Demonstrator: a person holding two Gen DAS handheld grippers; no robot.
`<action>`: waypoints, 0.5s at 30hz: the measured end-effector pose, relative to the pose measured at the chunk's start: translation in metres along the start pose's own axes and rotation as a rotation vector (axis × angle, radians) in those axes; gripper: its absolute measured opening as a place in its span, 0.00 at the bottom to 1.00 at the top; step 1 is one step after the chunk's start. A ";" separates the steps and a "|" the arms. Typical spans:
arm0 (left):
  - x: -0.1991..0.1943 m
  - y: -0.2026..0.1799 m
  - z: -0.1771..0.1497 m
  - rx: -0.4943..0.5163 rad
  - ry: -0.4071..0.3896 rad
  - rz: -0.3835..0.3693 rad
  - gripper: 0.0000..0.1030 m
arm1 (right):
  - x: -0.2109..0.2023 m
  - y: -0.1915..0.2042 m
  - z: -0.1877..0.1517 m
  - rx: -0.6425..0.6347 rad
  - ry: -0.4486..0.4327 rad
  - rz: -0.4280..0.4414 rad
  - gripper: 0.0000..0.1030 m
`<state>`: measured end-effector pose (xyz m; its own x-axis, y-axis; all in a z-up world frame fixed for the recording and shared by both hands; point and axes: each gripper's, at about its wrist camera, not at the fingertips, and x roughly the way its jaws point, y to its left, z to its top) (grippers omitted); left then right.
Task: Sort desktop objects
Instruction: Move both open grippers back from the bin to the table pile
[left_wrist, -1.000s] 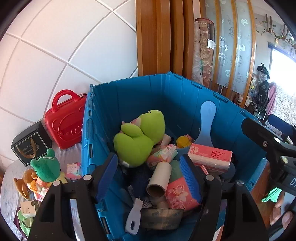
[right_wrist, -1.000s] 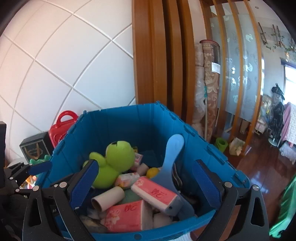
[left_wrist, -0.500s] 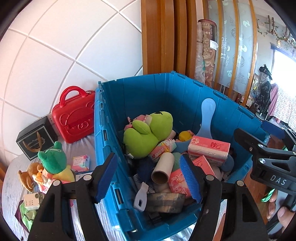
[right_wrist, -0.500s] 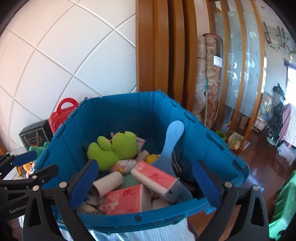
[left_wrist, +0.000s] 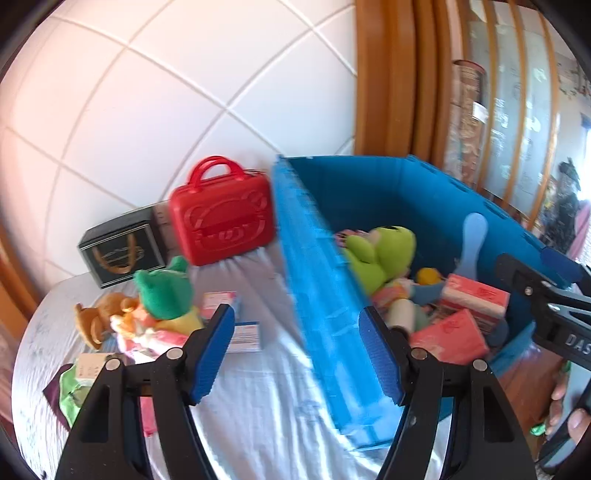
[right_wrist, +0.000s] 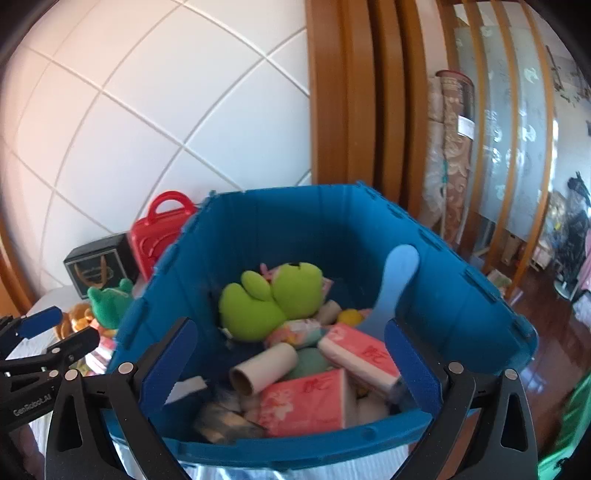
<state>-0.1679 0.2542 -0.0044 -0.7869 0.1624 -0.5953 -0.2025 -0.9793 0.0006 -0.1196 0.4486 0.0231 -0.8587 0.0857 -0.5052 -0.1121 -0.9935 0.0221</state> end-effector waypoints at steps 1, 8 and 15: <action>-0.001 0.012 -0.002 -0.014 -0.001 0.018 0.67 | 0.000 0.011 0.002 -0.018 -0.008 0.018 1.00; -0.006 0.107 -0.022 -0.097 0.023 0.120 0.67 | 0.001 0.103 0.007 -0.107 -0.060 0.169 1.00; -0.006 0.211 -0.055 -0.181 0.081 0.212 0.67 | 0.010 0.208 0.000 -0.208 -0.050 0.310 1.00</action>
<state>-0.1734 0.0398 -0.0451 -0.7500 -0.0518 -0.6594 0.0747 -0.9972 -0.0067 -0.1516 0.2428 0.0223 -0.8598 -0.2235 -0.4591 0.2570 -0.9664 -0.0109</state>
